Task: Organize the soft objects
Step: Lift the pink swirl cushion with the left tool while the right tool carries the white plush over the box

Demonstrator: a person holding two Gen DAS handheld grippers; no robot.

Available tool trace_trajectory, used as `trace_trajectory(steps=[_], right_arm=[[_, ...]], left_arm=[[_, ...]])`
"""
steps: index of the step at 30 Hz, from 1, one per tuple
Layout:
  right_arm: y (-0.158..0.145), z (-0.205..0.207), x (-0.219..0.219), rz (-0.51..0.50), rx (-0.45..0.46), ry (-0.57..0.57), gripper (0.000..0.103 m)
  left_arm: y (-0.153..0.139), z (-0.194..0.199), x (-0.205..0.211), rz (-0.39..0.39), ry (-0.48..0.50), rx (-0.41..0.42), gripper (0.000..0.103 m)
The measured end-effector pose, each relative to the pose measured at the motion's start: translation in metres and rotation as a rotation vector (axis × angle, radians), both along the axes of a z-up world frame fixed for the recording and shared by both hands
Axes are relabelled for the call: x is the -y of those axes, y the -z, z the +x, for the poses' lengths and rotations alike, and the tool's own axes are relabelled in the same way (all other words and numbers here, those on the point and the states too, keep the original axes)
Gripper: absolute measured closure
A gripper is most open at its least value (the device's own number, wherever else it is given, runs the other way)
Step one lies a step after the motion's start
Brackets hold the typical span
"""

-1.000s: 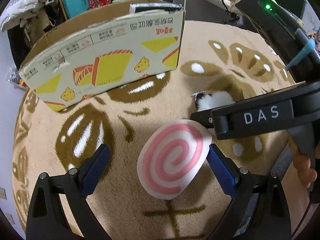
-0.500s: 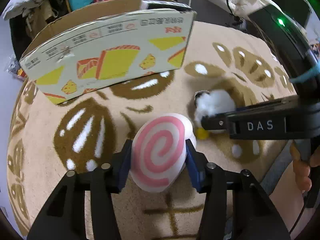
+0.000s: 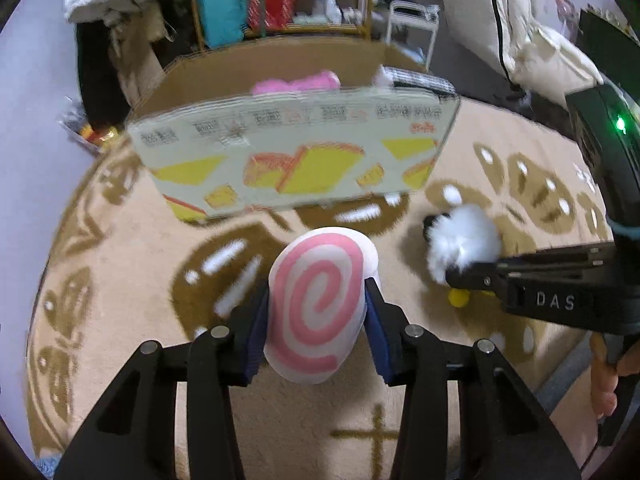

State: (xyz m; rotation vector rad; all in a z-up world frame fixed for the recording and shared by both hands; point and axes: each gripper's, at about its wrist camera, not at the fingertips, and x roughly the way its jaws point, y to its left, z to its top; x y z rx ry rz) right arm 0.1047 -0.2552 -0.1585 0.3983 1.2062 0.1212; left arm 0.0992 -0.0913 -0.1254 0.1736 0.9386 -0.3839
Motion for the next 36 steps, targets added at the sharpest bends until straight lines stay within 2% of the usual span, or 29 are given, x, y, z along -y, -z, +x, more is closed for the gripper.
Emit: trace_trajectory(steps=[3, 12, 19, 27, 36], right_arm=[[-0.017, -0.004, -0.001, 0.001, 0.098, 0.013, 0.090], [-0.065, -0.015, -0.011, -0.060, 0.385, 0.033, 0.090], [-0.093, -0.018, -0.017, -0.097, 0.565, 0.022, 0.090], [-0.115, -0.028, -0.022, -0.125, 0.671, 0.007, 0.090], [-0.135, -0.018, -0.013, -0.122, 0.755, 0.033, 0.090]], left_arm=[[-0.011, -0.001, -0.007, -0.017, -0.029, 0.047, 0.061], [-0.053, -0.014, -0.025, -0.001, -0.126, 0.282, 0.061], [-0.073, -0.005, -0.040, -0.030, -0.199, 0.357, 0.061], [-0.093, 0.011, -0.048, -0.037, -0.227, 0.434, 0.060], [-0.115, 0.035, -0.048, -0.036, -0.239, 0.517, 0.060]])
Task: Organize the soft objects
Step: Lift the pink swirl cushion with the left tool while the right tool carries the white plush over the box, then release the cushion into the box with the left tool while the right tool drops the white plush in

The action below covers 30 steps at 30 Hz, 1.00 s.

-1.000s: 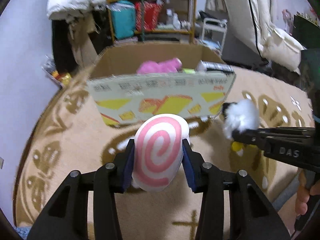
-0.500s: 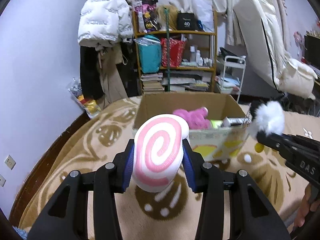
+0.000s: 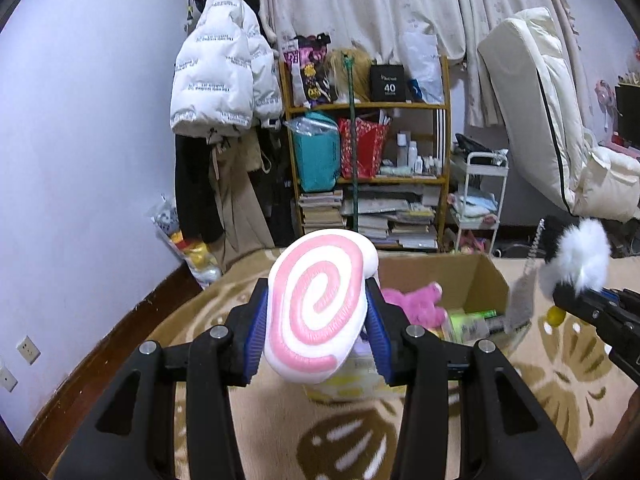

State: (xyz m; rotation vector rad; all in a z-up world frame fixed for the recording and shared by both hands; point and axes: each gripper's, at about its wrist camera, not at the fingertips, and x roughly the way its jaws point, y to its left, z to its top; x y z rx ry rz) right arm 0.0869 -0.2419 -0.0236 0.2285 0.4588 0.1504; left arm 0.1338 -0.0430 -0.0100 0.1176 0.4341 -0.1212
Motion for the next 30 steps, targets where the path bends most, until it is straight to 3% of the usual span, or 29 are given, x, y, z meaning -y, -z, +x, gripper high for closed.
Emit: trace_trajectory(steps=[16, 24, 30], right_arm=[[-0.017, 0.039, 0.017, -0.017, 0.060, -0.003, 0.089], [-0.004, 0.066, 0.024, -0.047, 0.022, 0.015, 0.089], [0.016, 0.076, 0.025, -0.071, -0.025, 0.040, 0.088]], left_arm=[[-0.009, 0.047, 0.027, 0.032, 0.060, 0.027, 0.059], [0.009, 0.060, 0.028, 0.036, 0.053, -0.009, 0.059], [0.032, 0.066, 0.034, 0.080, 0.050, -0.039, 0.058]])
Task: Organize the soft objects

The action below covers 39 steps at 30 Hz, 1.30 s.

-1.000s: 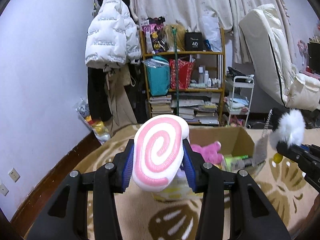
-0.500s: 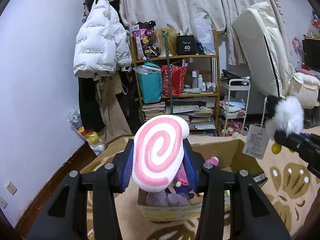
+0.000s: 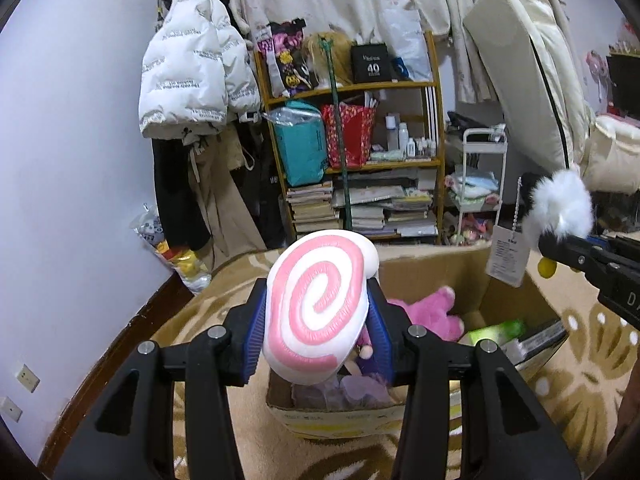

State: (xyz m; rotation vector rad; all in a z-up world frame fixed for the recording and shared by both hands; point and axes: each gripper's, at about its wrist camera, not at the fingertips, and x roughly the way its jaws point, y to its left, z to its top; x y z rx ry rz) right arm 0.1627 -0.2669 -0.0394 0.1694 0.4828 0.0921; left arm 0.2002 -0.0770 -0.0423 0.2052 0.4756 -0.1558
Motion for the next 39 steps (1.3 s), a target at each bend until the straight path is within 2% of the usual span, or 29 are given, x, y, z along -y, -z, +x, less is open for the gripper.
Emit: trace_trajectory(steps=[5, 14, 16, 18, 20, 22, 27, 31, 33, 36, 39], right_arm=[[0.015, 0.007, -0.001, -0.010, -0.044, 0.008, 0.088], [0.020, 0.009, 0.000, -0.007, -0.070, 0.009, 0.085], [0.020, 0.009, -0.001, -0.009, -0.073, 0.006, 0.085], [0.019, 0.010, -0.001, -0.006, -0.073, 0.004, 0.085], [0.019, 0.009, -0.001, -0.006, -0.073, 0.006, 0.083], [0.017, 0.006, -0.001, -0.004, -0.068, 0.011, 0.068], [0.007, -0.012, -0.002, -0.005, -0.029, 0.032, 0.050], [-0.006, -0.033, -0.003, -0.010, 0.010, 0.051, 0.028], [-0.012, -0.043, -0.003, -0.011, 0.027, 0.061, 0.023], [-0.022, -0.059, -0.002, -0.015, 0.050, 0.069, 0.014], [-0.031, -0.075, -0.002, -0.025, 0.072, 0.080, 0.013]], left_arm=[[0.014, 0.005, 0.002, 0.006, -0.004, -0.040, 0.058], [0.019, 0.004, -0.003, 0.010, -0.023, -0.046, 0.048], [0.016, 0.000, -0.004, 0.019, -0.027, -0.022, 0.045], [0.012, -0.003, -0.005, 0.023, -0.029, -0.007, 0.034], [0.007, -0.008, -0.007, 0.022, -0.029, 0.011, 0.029], [0.004, -0.014, -0.009, 0.028, -0.031, 0.024, 0.029], [-0.004, -0.030, -0.016, 0.042, -0.047, 0.042, 0.022], [-0.013, -0.047, -0.024, 0.042, -0.062, 0.055, 0.018], [-0.017, -0.055, -0.028, 0.038, -0.066, 0.054, 0.013], [-0.020, -0.067, -0.035, 0.023, -0.075, 0.038, 0.012], [-0.022, -0.075, -0.044, 0.000, -0.080, 0.007, 0.011]])
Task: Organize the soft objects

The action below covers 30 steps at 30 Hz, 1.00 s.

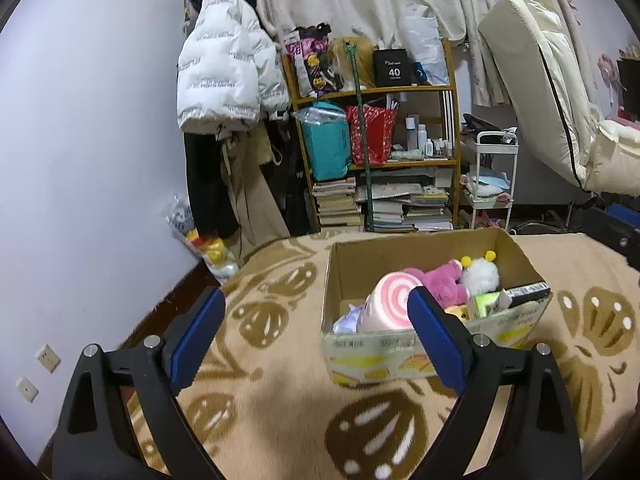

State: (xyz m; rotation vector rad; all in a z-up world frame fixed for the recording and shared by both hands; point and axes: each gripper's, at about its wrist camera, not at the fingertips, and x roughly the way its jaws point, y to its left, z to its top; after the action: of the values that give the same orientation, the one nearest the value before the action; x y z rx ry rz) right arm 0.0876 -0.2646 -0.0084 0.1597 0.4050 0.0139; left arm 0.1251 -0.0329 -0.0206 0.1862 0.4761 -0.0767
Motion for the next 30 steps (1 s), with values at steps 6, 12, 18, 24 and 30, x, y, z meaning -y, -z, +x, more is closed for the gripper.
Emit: trace_trajectory(steps=[6, 12, 18, 24, 30], right_arm=[[-0.012, -0.030, 0.004, 0.016, 0.030, 0.022, 0.000], [-0.014, -0.052, 0.004, 0.047, 0.016, 0.038, 0.000], [-0.017, -0.073, 0.000, 0.021, 0.017, 0.044, 0.000], [-0.022, -0.090, 0.005, 0.019, 0.033, 0.079, 0.000], [-0.021, -0.095, 0.011, 0.017, 0.034, 0.113, 0.000]], left_arm=[[-0.010, -0.022, -0.017, -0.004, -0.039, 0.009, 0.011], [-0.024, -0.048, -0.037, -0.075, -0.035, 0.015, 0.007], [-0.033, -0.068, -0.046, -0.075, -0.053, 0.037, 0.002], [-0.034, -0.081, -0.051, -0.056, -0.053, 0.041, 0.001], [-0.031, -0.083, -0.051, -0.051, -0.045, 0.042, 0.001]])
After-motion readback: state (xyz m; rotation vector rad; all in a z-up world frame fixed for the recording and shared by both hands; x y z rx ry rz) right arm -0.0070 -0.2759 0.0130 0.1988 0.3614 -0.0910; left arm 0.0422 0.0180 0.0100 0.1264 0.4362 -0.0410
